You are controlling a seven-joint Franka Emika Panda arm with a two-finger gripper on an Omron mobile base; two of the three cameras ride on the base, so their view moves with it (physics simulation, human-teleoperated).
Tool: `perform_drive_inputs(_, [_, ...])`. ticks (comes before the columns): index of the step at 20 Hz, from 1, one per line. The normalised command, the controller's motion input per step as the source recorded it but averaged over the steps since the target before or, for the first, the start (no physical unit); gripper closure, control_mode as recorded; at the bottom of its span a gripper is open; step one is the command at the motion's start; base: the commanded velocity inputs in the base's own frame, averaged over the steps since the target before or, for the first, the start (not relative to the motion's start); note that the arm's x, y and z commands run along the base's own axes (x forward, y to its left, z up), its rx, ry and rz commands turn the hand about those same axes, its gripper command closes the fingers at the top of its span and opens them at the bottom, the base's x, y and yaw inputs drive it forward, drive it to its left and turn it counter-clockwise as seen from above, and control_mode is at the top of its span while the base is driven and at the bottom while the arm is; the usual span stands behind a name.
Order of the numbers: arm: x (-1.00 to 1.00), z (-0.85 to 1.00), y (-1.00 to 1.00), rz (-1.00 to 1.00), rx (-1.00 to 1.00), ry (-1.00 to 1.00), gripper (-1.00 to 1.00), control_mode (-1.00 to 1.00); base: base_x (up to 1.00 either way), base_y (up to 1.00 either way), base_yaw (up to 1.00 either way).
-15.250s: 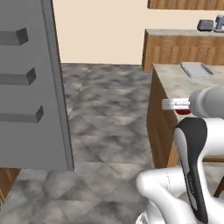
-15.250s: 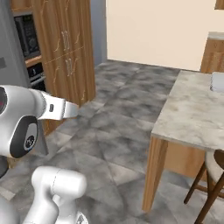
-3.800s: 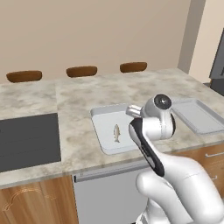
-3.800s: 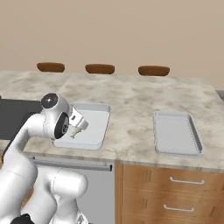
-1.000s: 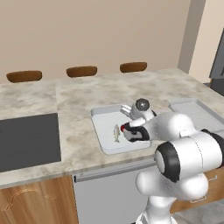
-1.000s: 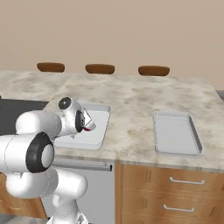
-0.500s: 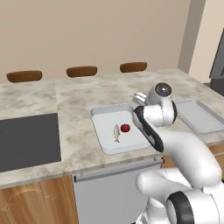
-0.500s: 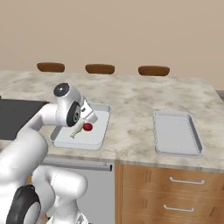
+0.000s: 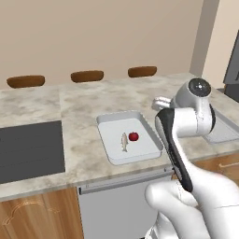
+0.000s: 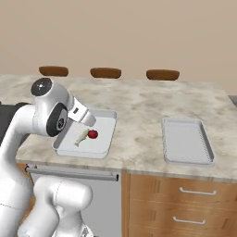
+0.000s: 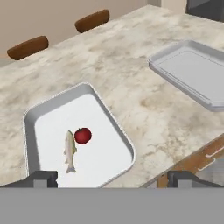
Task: Place one tomato and one fish in each tupperware on the nearby counter, to pack two identical lunches.
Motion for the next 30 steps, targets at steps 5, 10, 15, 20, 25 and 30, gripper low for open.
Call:
perform_drive_inputs(5, [-0.79,-0.22,0.00,0.36,-0.15,0.04,-1.00,-1.00,0.00,0.00,0.00])
perform_drive_inputs(10, [-0.90,-0.12,0.01,0.34,-0.12,-0.05,-1.00,-1.00,0.00,0.00,0.00])
perform_drive_inputs(15, [-0.17,0.00,0.00,0.03,-0.04,0.00,-1.00,1.00,-0.70,-0.08,-0.05])
perform_drive_inputs(20, [0.00,0.00,0.00,0.00,0.00,0.00,-1.00,1.00,-0.33,-0.92,-0.26])
perform_drive_inputs(25, [0.00,0.00,0.00,0.00,0.00,0.00,-1.00,1.00,0.19,-1.00,-0.22])
perform_drive_inputs(30, [0.00,0.00,0.00,0.00,0.00,0.00,-1.00,1.00,0.39,-1.00,-0.20])
